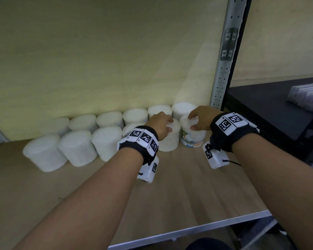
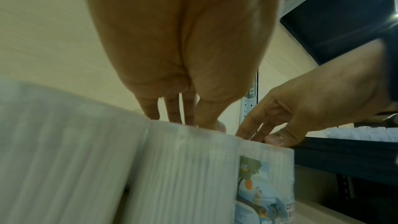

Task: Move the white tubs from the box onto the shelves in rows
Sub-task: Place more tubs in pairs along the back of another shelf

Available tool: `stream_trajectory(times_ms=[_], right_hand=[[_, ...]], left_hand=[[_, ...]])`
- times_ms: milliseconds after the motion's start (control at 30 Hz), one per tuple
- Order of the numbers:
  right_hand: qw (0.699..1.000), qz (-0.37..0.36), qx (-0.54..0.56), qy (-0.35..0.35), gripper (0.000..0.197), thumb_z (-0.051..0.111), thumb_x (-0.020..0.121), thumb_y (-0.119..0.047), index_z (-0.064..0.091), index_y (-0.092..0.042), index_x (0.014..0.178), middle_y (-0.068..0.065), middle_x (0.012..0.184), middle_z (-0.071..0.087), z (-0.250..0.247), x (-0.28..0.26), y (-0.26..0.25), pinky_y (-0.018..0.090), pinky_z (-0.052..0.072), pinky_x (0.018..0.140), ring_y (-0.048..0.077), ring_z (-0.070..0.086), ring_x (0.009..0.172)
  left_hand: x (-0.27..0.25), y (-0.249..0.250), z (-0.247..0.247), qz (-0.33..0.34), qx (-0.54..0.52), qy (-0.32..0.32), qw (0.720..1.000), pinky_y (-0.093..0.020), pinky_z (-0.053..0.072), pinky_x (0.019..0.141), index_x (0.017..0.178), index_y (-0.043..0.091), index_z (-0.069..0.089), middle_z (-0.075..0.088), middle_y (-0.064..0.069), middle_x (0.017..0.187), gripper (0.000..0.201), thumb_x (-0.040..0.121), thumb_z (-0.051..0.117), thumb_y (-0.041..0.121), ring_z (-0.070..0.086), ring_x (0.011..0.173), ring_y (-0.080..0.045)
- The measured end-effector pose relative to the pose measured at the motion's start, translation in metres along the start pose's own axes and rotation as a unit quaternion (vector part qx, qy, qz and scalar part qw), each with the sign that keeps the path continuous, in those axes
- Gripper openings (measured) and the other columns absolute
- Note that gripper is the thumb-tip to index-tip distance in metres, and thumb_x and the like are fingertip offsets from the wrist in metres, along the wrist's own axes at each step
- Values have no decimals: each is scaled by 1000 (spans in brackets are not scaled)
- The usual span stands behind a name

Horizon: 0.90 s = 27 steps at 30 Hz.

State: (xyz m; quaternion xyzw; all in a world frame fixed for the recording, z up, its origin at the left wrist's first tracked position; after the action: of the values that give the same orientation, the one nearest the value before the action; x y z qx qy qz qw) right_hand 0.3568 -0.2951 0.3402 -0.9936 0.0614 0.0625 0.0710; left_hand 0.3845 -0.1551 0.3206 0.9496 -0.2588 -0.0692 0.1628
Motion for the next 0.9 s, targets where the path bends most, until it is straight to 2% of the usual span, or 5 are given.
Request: stream_trajectory(times_ms=[233, 433, 600, 733, 900], right_hand=[[1000, 3, -2, -3, 54, 65, 88, -30, 50, -17, 138, 5, 142, 47, 0, 1, 1, 32, 38, 106, 25, 46, 130], [1000, 4, -1, -2, 54, 64, 89, -30, 49, -17, 139, 4, 143, 46, 0, 0, 1, 32, 37, 106, 24, 45, 131], [1000, 2, 4, -1, 53, 64, 89, -30, 50, -16, 138, 4, 142, 47, 0, 1, 1, 31, 37, 105, 24, 46, 130], [1000, -1, 6, -1, 53, 64, 89, -30, 50, -16, 138, 5, 143, 46, 1, 1, 1, 31, 37, 105, 24, 45, 130], [1000, -3, 4, 2, 52, 63, 89, -29, 50, -16, 138, 5, 143, 46, 1, 1, 2, 31, 38, 104, 24, 46, 130]], left_hand=[[-4, 0, -3, 17, 5, -45, 999, -28, 34, 107, 143, 17, 40, 33, -4, 151, 57, 91, 42, -6, 38, 136, -24], [-3, -14, -3, -43, 34, 85, 995, -42, 39, 102, 128, 15, 53, 45, -8, 133, 45, 93, 48, 44, 39, 126, -27], [-1, -9, 1, -47, 75, 93, 992, -41, 41, 99, 127, 11, 51, 46, -10, 130, 55, 90, 51, 51, 41, 124, -28], [1, -6, -1, -38, 66, 33, 997, -43, 39, 105, 134, 11, 49, 43, -11, 137, 52, 92, 54, 41, 40, 128, -29], [-1, 2, -4, -6, 26, -38, 999, -28, 30, 110, 145, 12, 36, 32, -7, 151, 54, 93, 46, 1, 35, 138, -23]])
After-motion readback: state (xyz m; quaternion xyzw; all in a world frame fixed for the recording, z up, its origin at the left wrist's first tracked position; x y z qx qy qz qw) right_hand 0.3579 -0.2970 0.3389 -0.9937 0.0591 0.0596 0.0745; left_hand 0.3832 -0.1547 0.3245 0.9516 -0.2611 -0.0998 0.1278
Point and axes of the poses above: each hand's wrist, its own x-axis towards the middle knuckle, its own z-axis out of the palm, y = z × x, the point moved 7 cm from there along x, towards the middle knuckle
